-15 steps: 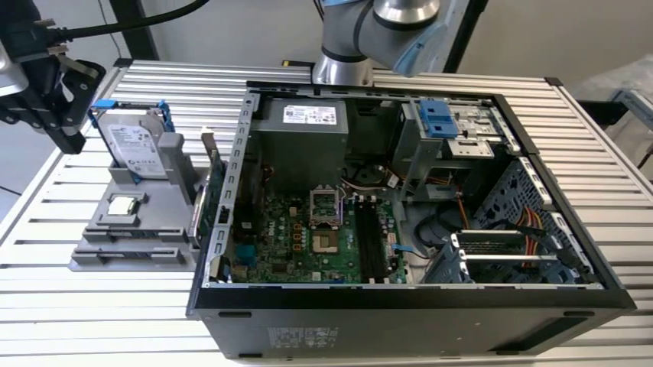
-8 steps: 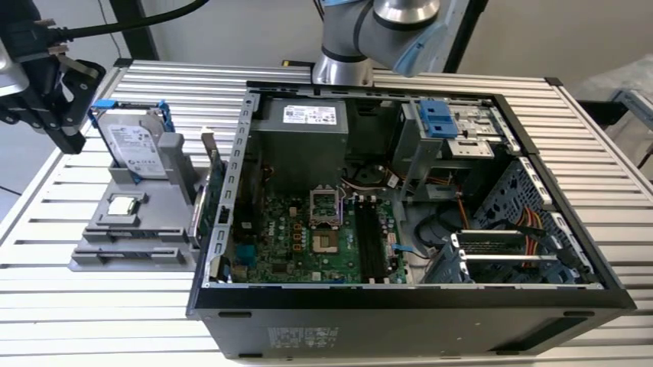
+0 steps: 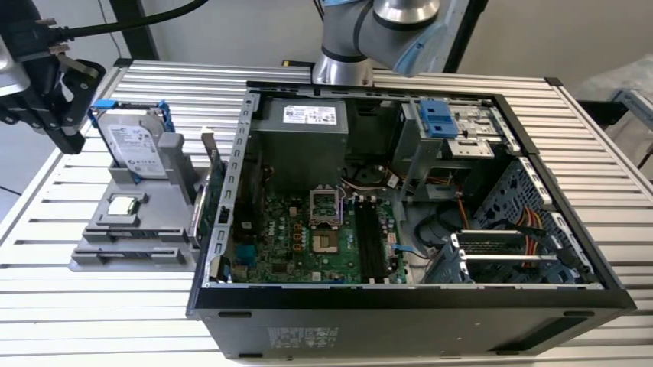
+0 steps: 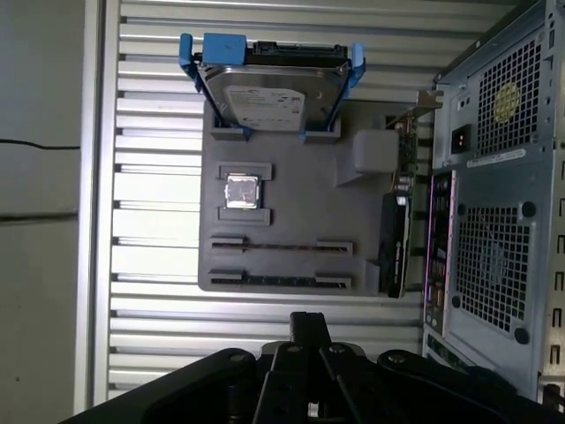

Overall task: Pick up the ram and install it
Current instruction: 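Pick up the ram and move it above insertion slot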

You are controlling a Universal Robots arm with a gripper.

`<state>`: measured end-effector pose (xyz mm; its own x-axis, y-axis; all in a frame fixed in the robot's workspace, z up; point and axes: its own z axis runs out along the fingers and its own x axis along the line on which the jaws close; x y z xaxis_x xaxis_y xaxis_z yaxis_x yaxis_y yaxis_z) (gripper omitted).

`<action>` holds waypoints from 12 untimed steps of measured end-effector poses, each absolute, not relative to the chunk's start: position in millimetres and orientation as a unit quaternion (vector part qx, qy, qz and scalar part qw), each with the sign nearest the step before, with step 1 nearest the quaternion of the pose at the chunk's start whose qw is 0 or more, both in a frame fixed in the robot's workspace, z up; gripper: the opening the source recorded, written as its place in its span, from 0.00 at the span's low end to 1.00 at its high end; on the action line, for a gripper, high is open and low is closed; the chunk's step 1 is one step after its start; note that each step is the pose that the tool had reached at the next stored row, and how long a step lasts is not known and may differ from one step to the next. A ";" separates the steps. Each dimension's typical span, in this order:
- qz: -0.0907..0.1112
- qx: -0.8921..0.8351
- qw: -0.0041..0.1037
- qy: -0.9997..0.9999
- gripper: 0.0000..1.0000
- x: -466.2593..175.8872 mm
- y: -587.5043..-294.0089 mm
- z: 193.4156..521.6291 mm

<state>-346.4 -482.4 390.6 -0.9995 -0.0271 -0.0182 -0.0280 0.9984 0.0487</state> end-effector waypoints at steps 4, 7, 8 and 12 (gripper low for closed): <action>0.025 -0.021 0.009 0.999 0.00 -346.5 -482.3 390.6; 0.025 -0.024 0.009 0.999 0.00 -346.4 -482.4 390.5; 0.025 -0.024 0.009 0.999 0.00 -346.4 -482.4 390.5; 0.025 -0.025 0.009 0.999 0.00 -346.4 -482.4 390.6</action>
